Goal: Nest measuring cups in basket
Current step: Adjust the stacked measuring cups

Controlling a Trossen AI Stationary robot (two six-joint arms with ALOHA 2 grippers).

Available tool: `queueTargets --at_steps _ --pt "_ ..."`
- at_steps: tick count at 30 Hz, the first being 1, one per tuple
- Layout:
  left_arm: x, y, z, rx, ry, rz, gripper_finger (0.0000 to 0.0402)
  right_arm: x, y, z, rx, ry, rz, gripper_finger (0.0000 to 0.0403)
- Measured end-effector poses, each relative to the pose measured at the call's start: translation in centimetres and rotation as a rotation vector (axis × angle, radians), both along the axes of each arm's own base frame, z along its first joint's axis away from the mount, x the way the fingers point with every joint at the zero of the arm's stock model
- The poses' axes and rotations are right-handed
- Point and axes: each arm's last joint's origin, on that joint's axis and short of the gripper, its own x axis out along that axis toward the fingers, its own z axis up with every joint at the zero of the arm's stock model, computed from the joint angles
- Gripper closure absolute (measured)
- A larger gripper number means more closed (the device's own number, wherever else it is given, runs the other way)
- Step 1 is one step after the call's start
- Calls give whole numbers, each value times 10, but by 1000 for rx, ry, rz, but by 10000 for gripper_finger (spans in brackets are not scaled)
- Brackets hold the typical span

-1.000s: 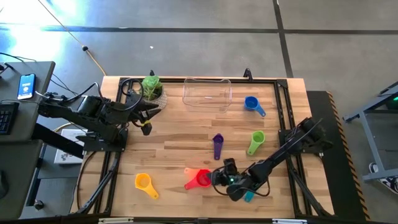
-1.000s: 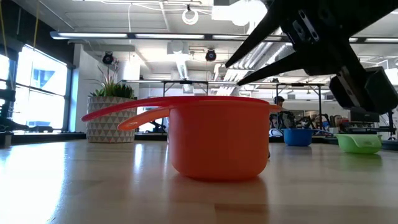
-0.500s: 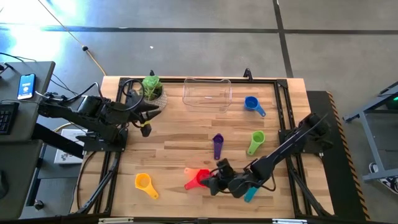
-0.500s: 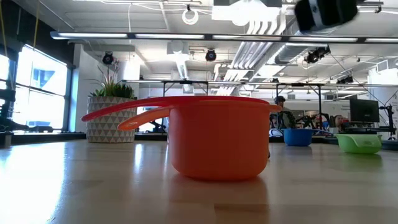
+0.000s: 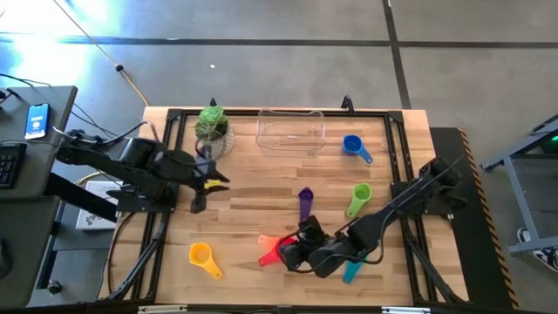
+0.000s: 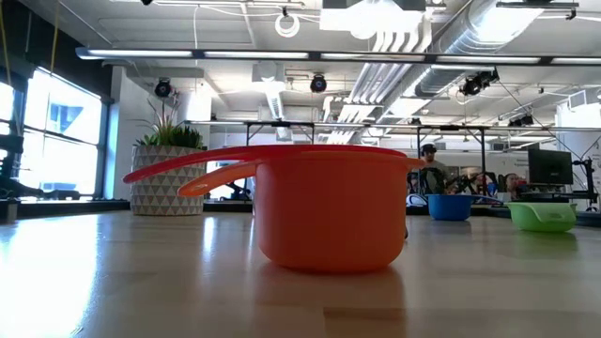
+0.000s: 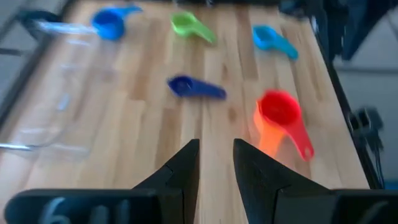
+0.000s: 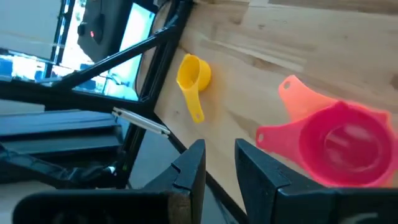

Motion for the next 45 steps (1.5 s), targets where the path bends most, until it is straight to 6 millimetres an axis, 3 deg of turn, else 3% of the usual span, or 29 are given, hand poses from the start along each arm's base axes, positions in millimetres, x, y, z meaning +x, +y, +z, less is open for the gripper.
queueTargets --at_steps 13,20,28,35,45 --pt "47 -16 -43 57 253 -178 312 16 31 -50 195 71 -10 325" --pt "74 -25 -72 58 363 -230 312 26 51 -55 222 93 -14 325" --pt "99 -32 -104 86 452 -254 312 28 65 -79 269 231 -72 325" --pt "107 -36 -117 48 483 -297 312 26 62 -101 244 327 -148 325" --pt "111 -37 -115 39 443 -297 312 26 45 -108 213 455 -200 325"
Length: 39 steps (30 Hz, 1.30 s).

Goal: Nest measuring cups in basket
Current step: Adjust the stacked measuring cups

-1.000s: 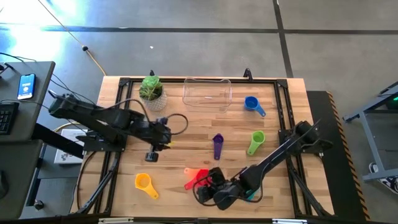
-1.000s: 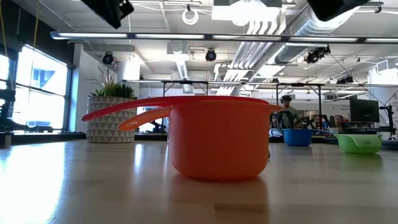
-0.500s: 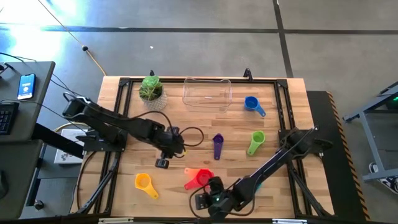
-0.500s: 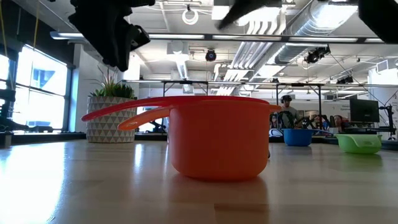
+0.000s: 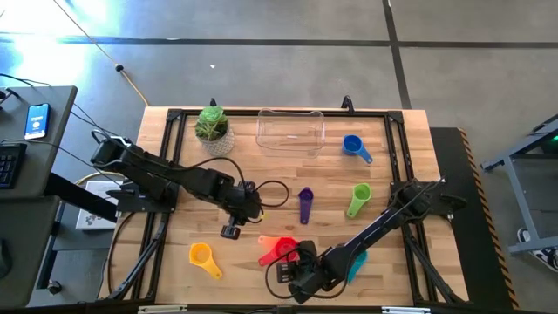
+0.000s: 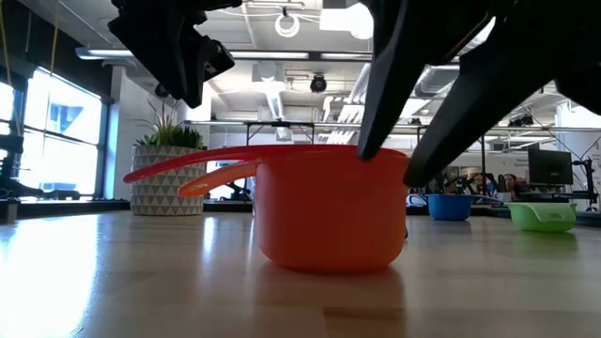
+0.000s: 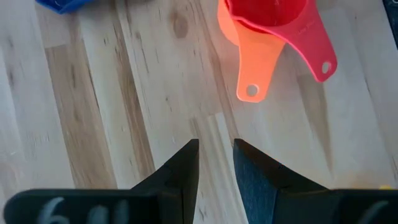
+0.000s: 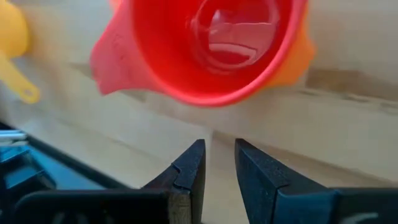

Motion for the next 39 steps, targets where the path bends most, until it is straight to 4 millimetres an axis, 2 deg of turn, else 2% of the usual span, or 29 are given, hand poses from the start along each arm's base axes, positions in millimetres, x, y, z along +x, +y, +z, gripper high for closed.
queueTargets --at_steps 20,32,39 --pt "1 0 0 11 -10 -26 312 3 -29 -5 -74 141 -43 325" --pt "1 -1 1 -31 -4 -40 312 16 -57 -6 -113 174 -50 325" --pt "0 -1 0 -53 17 11 312 23 -73 -6 -140 185 -28 325"
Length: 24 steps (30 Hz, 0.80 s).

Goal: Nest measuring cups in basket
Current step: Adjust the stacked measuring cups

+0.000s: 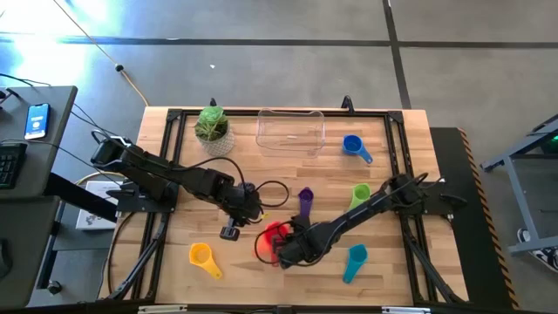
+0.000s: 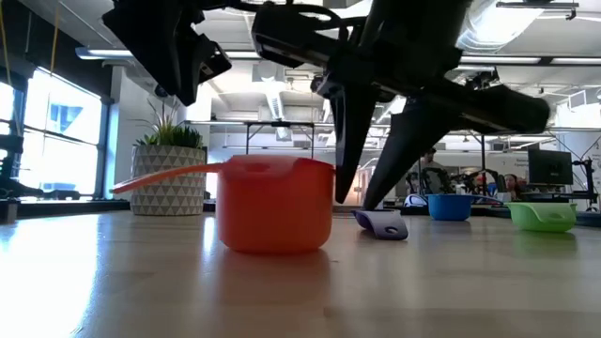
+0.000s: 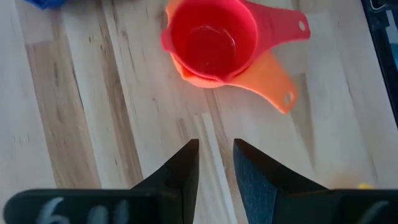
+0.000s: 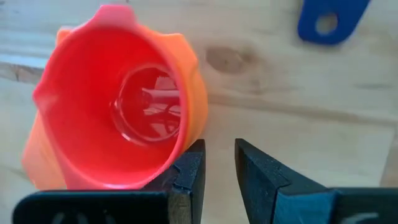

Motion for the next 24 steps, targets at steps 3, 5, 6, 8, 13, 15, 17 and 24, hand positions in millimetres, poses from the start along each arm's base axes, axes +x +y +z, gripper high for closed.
queueTargets --at_steps 3,5,6,8,13,15,17,24 --pt "-1 0 0 -22 23 35 312 3 -7 0 -12 7 16 325" --pt "-2 0 -1 -53 47 47 312 4 -9 0 -9 14 24 325" --pt "-3 -1 -1 -75 61 47 312 4 -10 0 0 19 30 325" --pt "-5 -4 -1 -104 80 40 312 4 -9 0 21 29 42 325" --pt "-11 -18 -2 -111 115 24 312 -4 -2 11 24 29 68 325" --pt "-14 -25 -2 -108 113 28 312 -9 -1 18 18 35 75 325" --pt "-15 -31 -2 -81 98 50 312 -12 -1 22 17 43 90 325" --pt "-11 -43 -6 -69 54 182 312 -13 3 29 80 42 162 325"
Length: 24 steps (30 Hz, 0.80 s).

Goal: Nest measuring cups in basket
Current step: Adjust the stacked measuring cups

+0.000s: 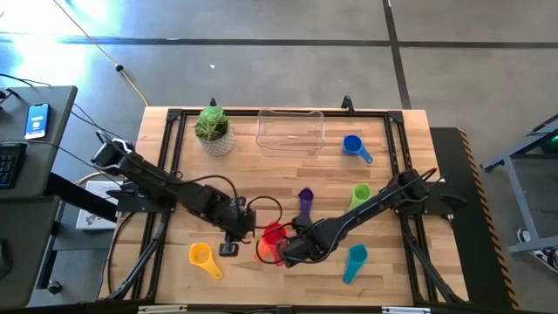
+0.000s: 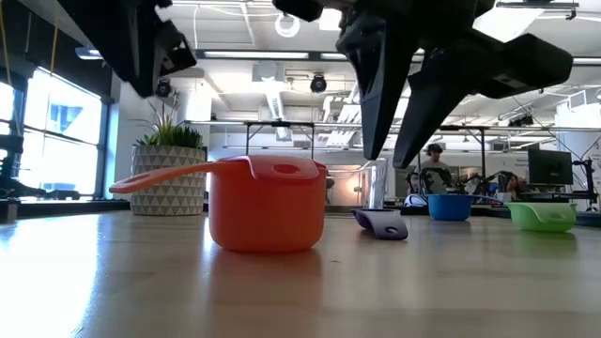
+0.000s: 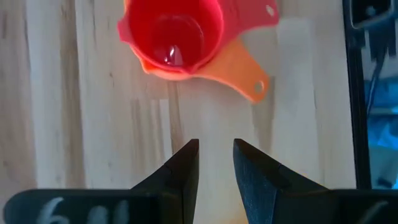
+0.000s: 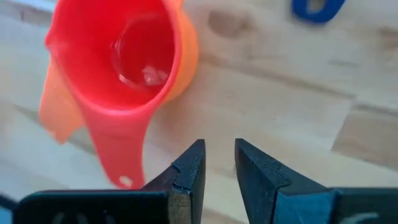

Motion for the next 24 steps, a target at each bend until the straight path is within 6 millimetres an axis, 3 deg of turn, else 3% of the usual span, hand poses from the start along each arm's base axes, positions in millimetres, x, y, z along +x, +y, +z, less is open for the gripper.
queueTargets --at_steps 12,24 --pt "17 -29 -49 4 84 20 312 -1 19 -1 -16 -90 22 325" --pt "28 -36 -78 21 110 17 312 -3 28 -12 -71 -130 -43 325"
